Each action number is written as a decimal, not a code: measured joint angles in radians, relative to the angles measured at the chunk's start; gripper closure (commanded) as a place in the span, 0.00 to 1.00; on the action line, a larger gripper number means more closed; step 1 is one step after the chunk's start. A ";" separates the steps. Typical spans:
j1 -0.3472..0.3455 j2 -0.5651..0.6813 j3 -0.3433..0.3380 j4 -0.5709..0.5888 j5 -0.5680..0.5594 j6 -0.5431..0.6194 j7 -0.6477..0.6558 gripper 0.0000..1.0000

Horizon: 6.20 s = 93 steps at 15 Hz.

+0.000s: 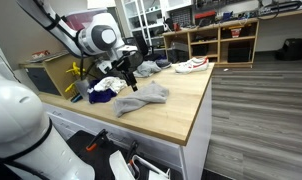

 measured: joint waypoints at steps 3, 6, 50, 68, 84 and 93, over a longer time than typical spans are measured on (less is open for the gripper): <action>0.000 0.018 0.006 0.000 0.000 0.034 0.020 0.00; -0.016 0.060 0.003 0.004 -0.004 0.088 0.050 0.00; -0.002 0.631 -0.205 0.474 0.291 0.152 0.068 0.88; 0.015 0.624 -0.207 0.475 0.292 0.151 0.068 0.86; 0.045 0.508 -0.210 0.483 0.272 0.136 0.068 0.99; 0.064 0.512 -0.230 0.488 0.216 0.136 0.068 0.99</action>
